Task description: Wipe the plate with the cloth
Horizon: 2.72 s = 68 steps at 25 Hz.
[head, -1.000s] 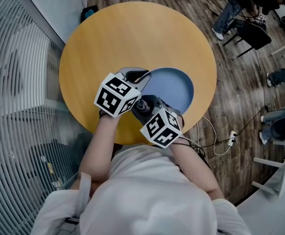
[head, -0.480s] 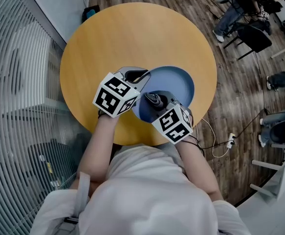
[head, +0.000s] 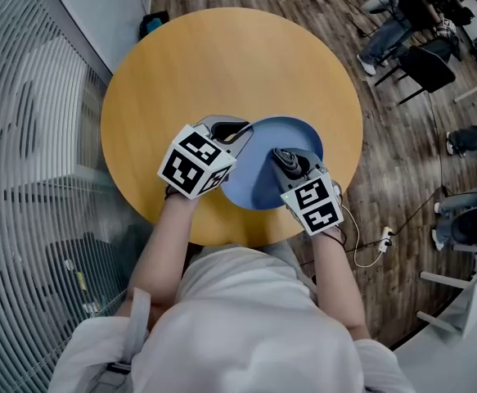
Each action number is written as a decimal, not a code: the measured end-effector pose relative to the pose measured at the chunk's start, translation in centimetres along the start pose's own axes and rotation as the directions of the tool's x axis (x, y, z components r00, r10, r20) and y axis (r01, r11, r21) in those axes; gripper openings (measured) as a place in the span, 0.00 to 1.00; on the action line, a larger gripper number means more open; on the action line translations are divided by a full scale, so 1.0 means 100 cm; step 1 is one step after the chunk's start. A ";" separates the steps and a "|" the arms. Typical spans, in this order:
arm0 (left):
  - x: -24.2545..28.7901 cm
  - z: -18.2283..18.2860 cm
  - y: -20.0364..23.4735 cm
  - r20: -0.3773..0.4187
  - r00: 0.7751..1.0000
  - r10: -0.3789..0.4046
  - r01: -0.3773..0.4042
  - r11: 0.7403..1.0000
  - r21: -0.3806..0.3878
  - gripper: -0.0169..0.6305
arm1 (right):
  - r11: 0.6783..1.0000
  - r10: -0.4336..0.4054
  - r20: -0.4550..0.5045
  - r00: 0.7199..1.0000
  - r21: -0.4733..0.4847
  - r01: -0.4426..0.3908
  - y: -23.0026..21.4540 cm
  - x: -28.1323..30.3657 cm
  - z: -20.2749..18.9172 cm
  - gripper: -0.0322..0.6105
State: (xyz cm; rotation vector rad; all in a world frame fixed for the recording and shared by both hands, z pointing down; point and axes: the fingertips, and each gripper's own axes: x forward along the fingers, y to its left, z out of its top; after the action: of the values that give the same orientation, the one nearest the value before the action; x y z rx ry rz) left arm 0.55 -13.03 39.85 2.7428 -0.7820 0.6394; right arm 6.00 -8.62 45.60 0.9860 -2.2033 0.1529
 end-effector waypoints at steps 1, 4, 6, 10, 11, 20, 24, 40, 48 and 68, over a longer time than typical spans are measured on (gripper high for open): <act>0.000 0.001 0.000 0.002 1.000 0.001 -0.001 1.000 0.004 0.07 | 1.000 -0.013 -0.001 1.000 0.007 0.013 -0.006 -0.002 -0.002 0.19; 0.001 0.001 0.001 0.007 1.000 0.005 -0.005 1.000 0.010 0.07 | 0.998 -0.064 0.008 0.998 0.021 0.064 -0.024 -0.005 -0.008 0.19; 0.001 -0.001 0.001 0.006 1.000 0.003 -0.003 1.000 0.008 0.07 | 0.996 -0.088 0.007 0.996 0.035 0.087 -0.032 -0.008 -0.010 0.19; 0.001 -0.004 -0.001 0.000 1.000 -0.006 0.006 1.000 0.016 0.07 | 0.992 -0.105 -0.024 0.994 0.070 0.107 -0.040 -0.011 -0.018 0.19; 0.001 -0.004 -0.002 -0.001 1.000 -0.007 0.007 1.000 0.020 0.07 | 0.991 -0.113 -0.027 0.993 0.074 0.114 -0.041 -0.011 -0.019 0.19; 0.004 -0.009 -0.002 -0.012 1.000 0.001 0.000 1.000 0.009 0.07 | 0.978 -0.166 -0.041 0.985 0.121 0.170 -0.058 -0.017 -0.028 0.19; 0.003 -0.010 -0.001 -0.013 1.000 -0.003 0.002 1.000 -0.003 0.07 | 0.974 -0.195 -0.013 0.981 0.112 0.195 -0.063 -0.022 -0.024 0.19; 0.004 -0.002 0.004 0.022 1.000 -0.002 0.003 1.000 -0.029 0.07 | 0.993 -0.109 -0.019 0.994 0.053 0.110 -0.030 -0.007 -0.017 0.19; 0.002 -0.002 0.005 0.020 1.000 0.011 -0.010 0.999 -0.033 0.07 | 1.000 -0.017 -0.001 1.000 0.008 0.017 0.007 0.007 -0.004 0.19; 0.005 0.003 0.001 0.034 0.999 0.003 -0.002 1.000 -0.019 0.07 | 0.967 0.187 0.004 0.982 -0.179 -0.183 0.095 0.033 0.030 0.19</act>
State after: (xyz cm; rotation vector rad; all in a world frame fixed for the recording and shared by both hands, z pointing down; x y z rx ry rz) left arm 1.04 -13.41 39.85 2.7429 -0.7948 0.5845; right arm -3.74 -5.11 47.09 0.6867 -2.2812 0.0301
